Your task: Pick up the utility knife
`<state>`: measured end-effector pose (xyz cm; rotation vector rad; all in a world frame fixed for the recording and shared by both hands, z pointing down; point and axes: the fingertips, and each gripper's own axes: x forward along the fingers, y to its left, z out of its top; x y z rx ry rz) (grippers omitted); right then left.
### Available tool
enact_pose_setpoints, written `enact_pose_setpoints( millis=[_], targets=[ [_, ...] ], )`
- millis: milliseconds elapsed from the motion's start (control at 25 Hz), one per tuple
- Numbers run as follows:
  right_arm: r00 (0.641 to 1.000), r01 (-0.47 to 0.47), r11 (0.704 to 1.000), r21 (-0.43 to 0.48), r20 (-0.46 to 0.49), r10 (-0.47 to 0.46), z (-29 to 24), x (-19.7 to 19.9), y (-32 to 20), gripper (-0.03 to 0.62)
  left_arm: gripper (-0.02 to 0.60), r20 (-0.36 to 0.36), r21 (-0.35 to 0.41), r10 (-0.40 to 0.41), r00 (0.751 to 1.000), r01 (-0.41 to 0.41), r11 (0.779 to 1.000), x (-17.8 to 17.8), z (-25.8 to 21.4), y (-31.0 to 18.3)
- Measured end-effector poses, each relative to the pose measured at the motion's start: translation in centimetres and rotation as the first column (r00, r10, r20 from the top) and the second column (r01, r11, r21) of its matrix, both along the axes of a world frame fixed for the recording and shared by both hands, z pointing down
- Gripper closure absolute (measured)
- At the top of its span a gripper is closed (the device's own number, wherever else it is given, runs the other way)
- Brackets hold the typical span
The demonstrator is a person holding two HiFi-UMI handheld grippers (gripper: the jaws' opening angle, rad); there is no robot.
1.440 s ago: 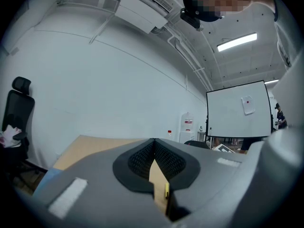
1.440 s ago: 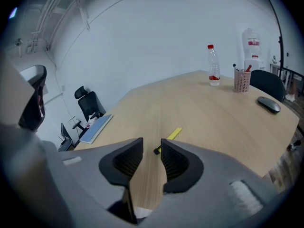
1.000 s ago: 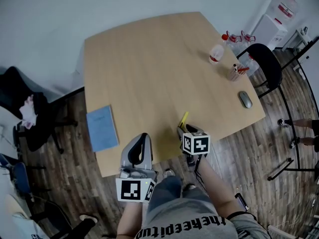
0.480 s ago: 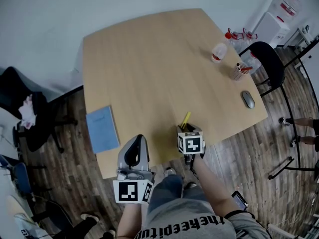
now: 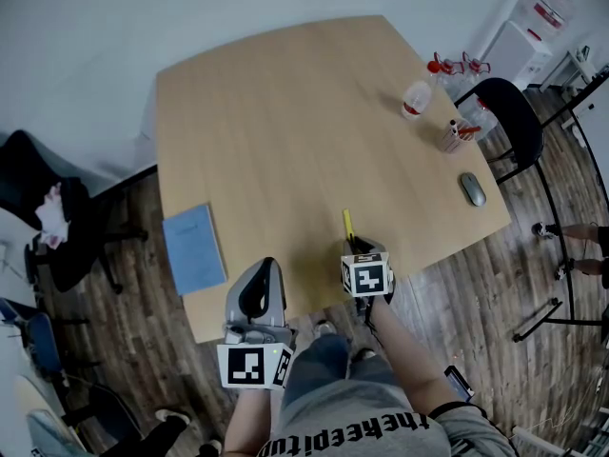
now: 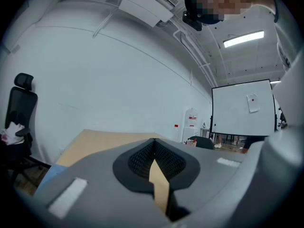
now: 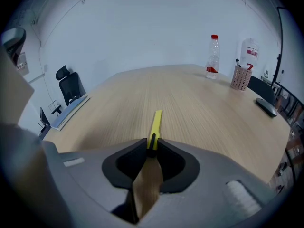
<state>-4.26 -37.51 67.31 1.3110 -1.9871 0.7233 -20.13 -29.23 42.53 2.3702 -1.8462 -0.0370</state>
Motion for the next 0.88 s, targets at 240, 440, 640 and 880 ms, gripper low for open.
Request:
enact_pose_setpoints(
  millis=[240, 440, 640, 880],
  targets=[
    [0.999, 0.009, 0.999, 0.038, 0.050, -0.011, -1.1, -0.1, 0.5, 0.526, 0.561, 0.004, -0.004, -0.006, 1.000, 0.006, 1.000, 0.1, 0.2, 0.2],
    [0.995, 0.029, 0.996, 0.081, 0.095, -0.036, -2.8, -0.4, 1.1, 0.526, 0.561, 0.006, -0.006, -0.005, 1.000, 0.005, 1.000, 0.4, 0.2, 0.4],
    [0.990, 0.050, 0.990, 0.133, 0.126, -0.067, -5.0, -0.3, 1.9, 0.526, 0.561, 0.009, -0.007, -0.003, 1.000, 0.003, 1.000, 1.1, 0.2, 0.8],
    [0.984, 0.071, 0.978, 0.196, 0.146, -0.100, -7.8, 0.2, 3.0, 0.526, 0.561, 0.012, -0.003, 0.002, 1.000, -0.002, 1.000, 2.1, -0.1, 1.3]
  ],
)
